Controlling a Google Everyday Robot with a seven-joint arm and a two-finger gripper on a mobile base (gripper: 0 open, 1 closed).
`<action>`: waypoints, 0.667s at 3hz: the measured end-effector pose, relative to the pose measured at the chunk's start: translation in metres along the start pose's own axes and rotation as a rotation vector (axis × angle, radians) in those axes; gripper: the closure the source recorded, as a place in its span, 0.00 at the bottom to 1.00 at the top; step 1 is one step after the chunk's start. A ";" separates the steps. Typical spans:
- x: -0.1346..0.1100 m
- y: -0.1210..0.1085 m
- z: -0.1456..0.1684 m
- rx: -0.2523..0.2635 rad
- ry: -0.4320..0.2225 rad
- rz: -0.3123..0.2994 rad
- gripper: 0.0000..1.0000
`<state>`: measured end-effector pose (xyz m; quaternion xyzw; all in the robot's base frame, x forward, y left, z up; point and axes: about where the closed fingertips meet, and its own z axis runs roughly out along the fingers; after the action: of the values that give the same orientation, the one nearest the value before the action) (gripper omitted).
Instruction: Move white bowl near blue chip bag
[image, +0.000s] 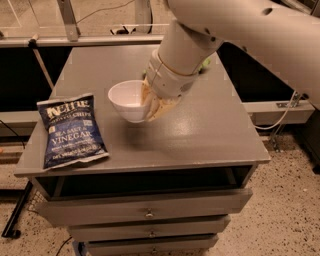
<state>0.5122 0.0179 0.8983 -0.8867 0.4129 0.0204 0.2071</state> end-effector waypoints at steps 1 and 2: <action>-0.026 -0.009 0.022 -0.030 -0.016 -0.070 1.00; -0.039 -0.016 0.044 -0.060 -0.014 -0.116 1.00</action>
Offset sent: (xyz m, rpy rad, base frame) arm -0.0102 0.0732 -0.0374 -0.0647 0.0130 0.1668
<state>0.5037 0.0722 0.8720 -0.9148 0.3585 0.0271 0.1841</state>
